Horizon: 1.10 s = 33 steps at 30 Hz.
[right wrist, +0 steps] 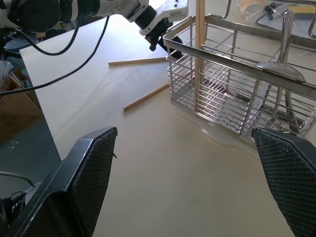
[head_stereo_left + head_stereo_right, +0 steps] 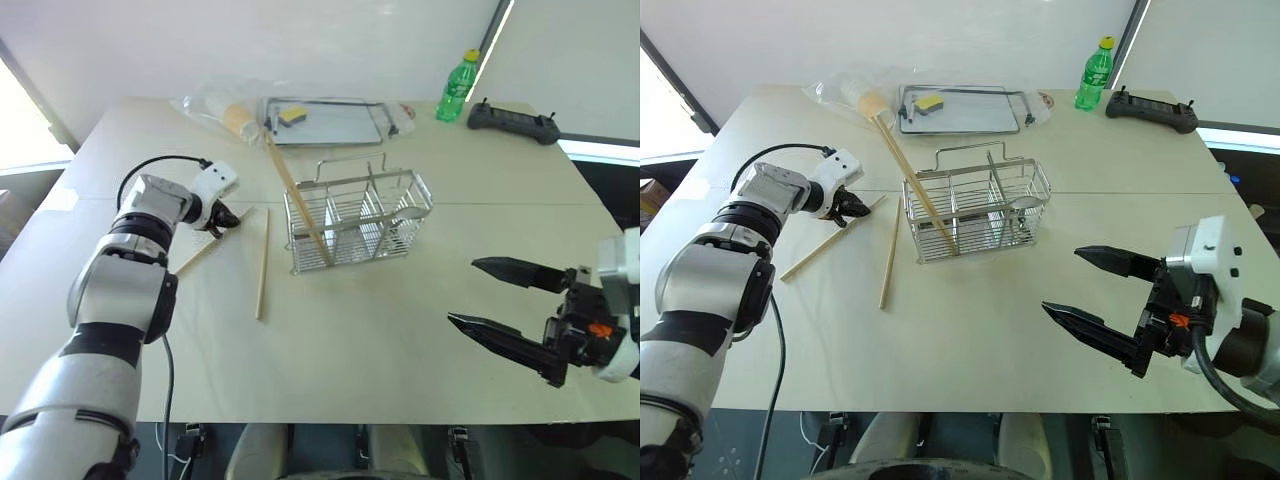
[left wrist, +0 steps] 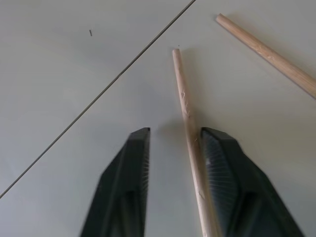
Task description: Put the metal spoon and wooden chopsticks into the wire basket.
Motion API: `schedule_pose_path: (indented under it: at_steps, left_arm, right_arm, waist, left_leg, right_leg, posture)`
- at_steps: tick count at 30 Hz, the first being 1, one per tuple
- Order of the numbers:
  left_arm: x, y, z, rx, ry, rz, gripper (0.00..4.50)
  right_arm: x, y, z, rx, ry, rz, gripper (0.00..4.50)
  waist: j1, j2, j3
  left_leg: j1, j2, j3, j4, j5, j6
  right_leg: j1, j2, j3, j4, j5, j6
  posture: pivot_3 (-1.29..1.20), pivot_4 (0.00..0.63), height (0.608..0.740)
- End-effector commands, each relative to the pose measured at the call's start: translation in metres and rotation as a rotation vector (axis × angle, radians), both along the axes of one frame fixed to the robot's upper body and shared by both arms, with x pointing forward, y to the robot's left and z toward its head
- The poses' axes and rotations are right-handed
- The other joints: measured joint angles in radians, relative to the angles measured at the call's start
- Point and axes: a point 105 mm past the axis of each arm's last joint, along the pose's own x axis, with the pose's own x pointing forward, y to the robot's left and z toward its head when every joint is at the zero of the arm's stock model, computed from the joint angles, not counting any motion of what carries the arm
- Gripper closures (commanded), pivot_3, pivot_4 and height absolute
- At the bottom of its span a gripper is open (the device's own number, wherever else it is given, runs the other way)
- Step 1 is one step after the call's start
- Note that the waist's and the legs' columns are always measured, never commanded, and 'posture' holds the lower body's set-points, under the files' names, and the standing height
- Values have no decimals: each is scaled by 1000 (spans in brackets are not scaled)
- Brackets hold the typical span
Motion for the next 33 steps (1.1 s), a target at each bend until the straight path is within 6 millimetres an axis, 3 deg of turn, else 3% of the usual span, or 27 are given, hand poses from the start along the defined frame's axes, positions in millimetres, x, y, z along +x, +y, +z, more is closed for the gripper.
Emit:
schedule_pose_path:
  at_steps: [1,12,15,20,29,33]
  left_arm:
    - [-1,5,-2,16,5,5,1120]
    - [-2,3,-12,0,19,33,1120]
    - [-2,1,-12,-5,19,34,1958]
    - [-1,2,-11,1,12,40,4379]
    - [4,5,2,-40,-39,79,4379]
    - [22,10,52,-174,-243,170,4379]
  right_arm:
    - [0,1,6,10,-31,3,0]
    - [3,-2,12,46,-47,-34,0]
    - [4,-3,14,52,-50,-38,0]
    - [1,-2,12,39,-31,-25,0]
    - [0,-1,6,22,-9,-13,0]
    - [1,-2,5,16,-8,-14,0]
  waist:
    - [0,0,0]
    - [0,0,-1]
    - [2,0,-1]
    - [1,0,-1]
    - [0,0,-1]
    - [-1,-1,0]
  left_leg:
    - [0,0,0,0,0,0]
    - [8,1,0,0,0,0]
    - [8,1,1,0,0,0]
    - [9,1,1,0,0,0]
    - [9,1,1,0,0,0]
    - [8,1,1,-1,0,0]
  right_leg:
    - [0,0,0,0,0,0]
    - [7,0,0,0,-1,1]
    - [7,-1,0,0,-1,2]
    - [7,-1,0,0,0,0]
    - [7,-1,0,0,0,0]
    - [6,-1,0,0,0,0]
  posture:
    - [0,150,709]
    - [0,150,709]
    - [0,150,709]
    - [0,150,709]
    - [0,150,709]
    - [0,150,709]
